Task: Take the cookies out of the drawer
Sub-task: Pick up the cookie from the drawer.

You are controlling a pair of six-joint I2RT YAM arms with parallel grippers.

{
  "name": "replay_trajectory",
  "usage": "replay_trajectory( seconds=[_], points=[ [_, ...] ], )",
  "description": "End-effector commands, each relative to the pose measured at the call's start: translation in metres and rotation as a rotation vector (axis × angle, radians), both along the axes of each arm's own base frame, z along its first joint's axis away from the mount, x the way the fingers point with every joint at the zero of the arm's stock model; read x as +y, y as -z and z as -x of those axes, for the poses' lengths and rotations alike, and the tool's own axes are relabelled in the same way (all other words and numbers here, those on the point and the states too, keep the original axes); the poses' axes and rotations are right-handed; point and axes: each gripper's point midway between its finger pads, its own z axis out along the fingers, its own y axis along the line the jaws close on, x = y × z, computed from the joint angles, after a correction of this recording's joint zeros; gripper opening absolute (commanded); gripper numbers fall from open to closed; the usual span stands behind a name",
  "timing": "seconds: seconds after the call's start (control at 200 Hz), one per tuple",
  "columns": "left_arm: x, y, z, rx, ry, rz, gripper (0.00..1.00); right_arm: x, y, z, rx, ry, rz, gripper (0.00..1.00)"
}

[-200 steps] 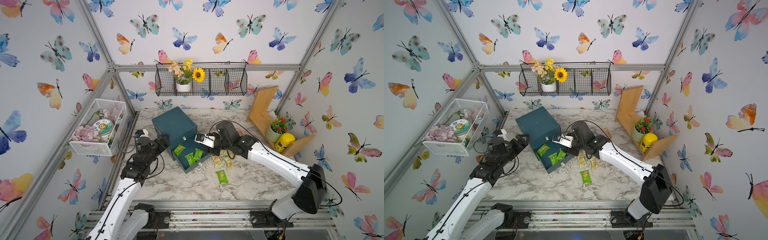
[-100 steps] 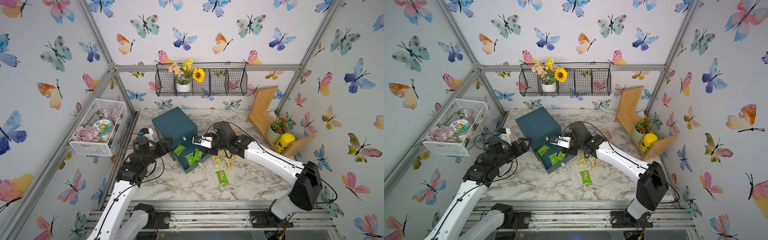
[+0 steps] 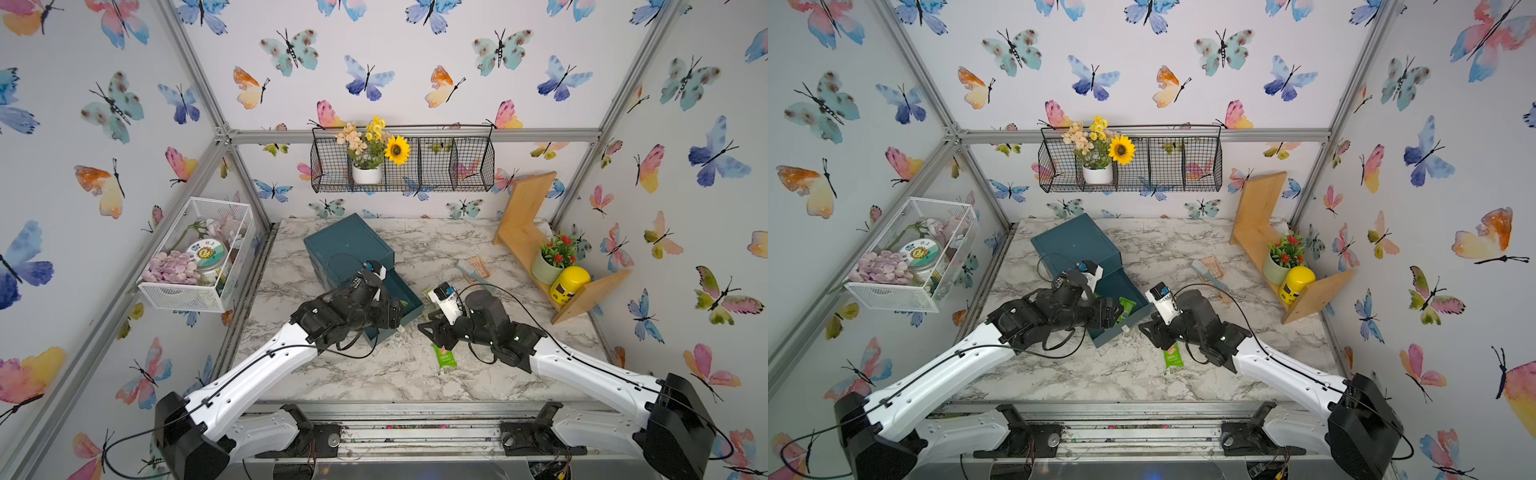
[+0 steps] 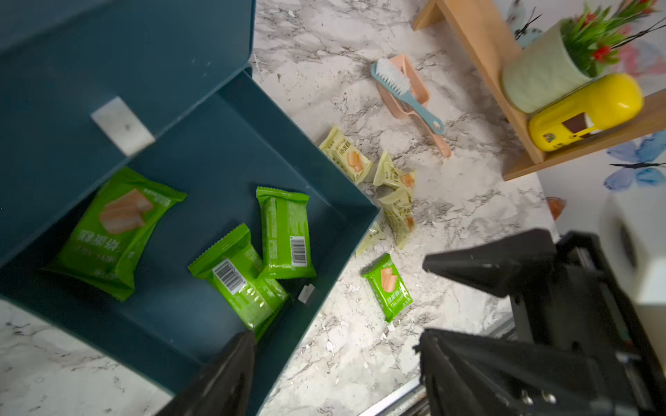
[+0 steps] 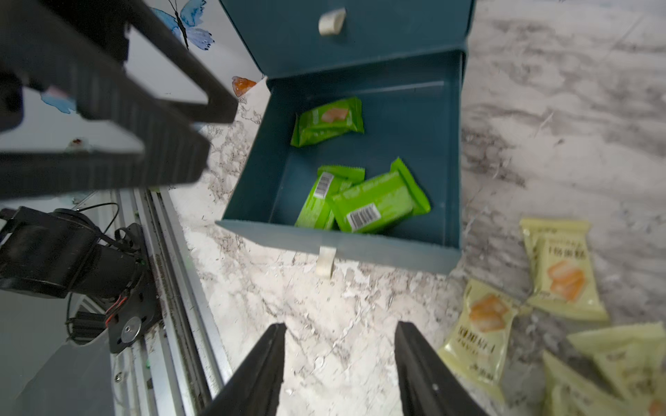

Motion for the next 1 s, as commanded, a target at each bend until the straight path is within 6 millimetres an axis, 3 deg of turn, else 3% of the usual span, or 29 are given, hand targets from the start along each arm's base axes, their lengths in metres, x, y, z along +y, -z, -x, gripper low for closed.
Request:
replay_trajectory(
  seconds=[0.0,0.2,0.38,0.626,0.991],
  points=[
    [0.014,0.003,-0.014,-0.016,-0.046,-0.176,0.73,0.006,-0.017,0.001,0.038,0.047,-0.193,0.53],
    [0.009,0.021,-0.040,0.010,-0.073,-0.315,0.72,0.016,-0.001,0.008,0.083,-0.002,-0.277,0.55],
    [0.000,0.044,-0.050,0.048,-0.047,-0.376,0.73,0.031,0.013,0.008,0.152,-0.032,-0.331,0.52],
    [-0.013,0.063,-0.063,0.077,-0.023,-0.403,0.73,0.025,0.031,0.005,0.132,-0.006,-0.302,0.52],
    [-0.018,0.086,-0.071,0.109,-0.002,-0.438,0.75,0.039,0.038,0.002,0.147,-0.034,-0.319,0.51]
  ],
)
